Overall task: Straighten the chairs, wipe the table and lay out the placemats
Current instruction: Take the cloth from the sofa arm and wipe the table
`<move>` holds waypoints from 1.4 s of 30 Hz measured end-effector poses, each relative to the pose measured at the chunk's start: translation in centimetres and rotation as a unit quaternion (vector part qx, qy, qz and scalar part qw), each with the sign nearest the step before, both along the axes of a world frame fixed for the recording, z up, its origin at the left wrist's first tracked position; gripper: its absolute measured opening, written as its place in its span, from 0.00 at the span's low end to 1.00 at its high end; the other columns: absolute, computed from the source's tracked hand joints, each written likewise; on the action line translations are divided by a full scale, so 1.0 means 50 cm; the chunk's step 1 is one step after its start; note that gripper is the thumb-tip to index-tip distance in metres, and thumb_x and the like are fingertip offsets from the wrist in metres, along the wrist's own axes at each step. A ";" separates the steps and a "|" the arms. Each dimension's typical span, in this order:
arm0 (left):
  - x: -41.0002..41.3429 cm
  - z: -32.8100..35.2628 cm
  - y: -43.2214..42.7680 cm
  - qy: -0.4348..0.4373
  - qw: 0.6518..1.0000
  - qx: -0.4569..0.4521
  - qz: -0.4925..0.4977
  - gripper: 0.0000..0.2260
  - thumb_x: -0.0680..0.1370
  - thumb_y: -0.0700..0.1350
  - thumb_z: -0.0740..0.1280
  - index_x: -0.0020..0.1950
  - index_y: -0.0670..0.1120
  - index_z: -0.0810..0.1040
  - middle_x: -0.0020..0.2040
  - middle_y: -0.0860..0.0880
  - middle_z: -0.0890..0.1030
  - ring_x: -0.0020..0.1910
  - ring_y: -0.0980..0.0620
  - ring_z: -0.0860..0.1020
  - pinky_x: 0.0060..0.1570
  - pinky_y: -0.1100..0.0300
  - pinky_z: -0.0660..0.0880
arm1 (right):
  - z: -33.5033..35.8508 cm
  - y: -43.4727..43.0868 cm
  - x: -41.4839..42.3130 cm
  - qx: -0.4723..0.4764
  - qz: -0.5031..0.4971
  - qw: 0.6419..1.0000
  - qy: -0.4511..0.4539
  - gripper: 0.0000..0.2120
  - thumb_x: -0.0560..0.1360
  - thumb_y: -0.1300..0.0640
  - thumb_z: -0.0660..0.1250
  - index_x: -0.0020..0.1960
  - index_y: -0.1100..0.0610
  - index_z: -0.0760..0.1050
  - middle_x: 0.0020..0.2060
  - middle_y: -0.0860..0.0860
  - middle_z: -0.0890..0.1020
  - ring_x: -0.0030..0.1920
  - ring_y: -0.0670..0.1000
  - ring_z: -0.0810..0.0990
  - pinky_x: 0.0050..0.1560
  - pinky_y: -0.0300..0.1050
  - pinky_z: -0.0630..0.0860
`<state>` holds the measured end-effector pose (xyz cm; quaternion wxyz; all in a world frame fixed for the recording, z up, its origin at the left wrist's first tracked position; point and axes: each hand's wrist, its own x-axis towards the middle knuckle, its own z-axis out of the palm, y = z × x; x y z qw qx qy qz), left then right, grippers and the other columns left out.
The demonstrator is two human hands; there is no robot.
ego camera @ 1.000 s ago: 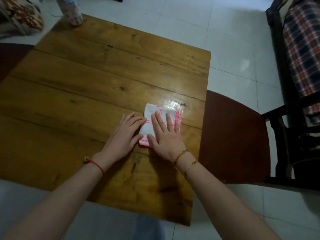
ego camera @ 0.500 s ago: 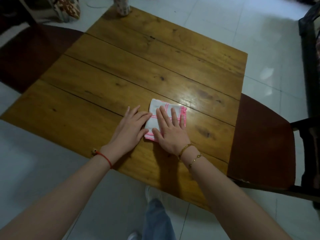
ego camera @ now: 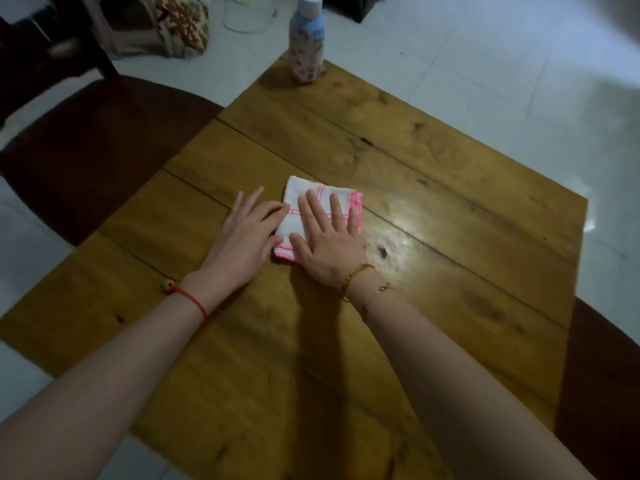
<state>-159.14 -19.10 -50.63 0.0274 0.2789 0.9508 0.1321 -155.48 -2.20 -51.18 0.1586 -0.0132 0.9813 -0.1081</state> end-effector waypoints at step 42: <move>0.249 0.020 -0.311 -0.027 0.996 0.011 0.089 0.23 0.81 0.47 0.63 0.76 0.47 0.66 0.74 0.49 0.68 0.78 0.47 0.54 0.74 0.54 0.42 | -0.009 -0.309 0.195 -0.018 0.097 0.993 0.059 0.33 0.80 0.37 0.40 0.80 0.49 0.39 0.80 0.48 0.40 0.78 0.58 0.33 0.73 0.65 0.32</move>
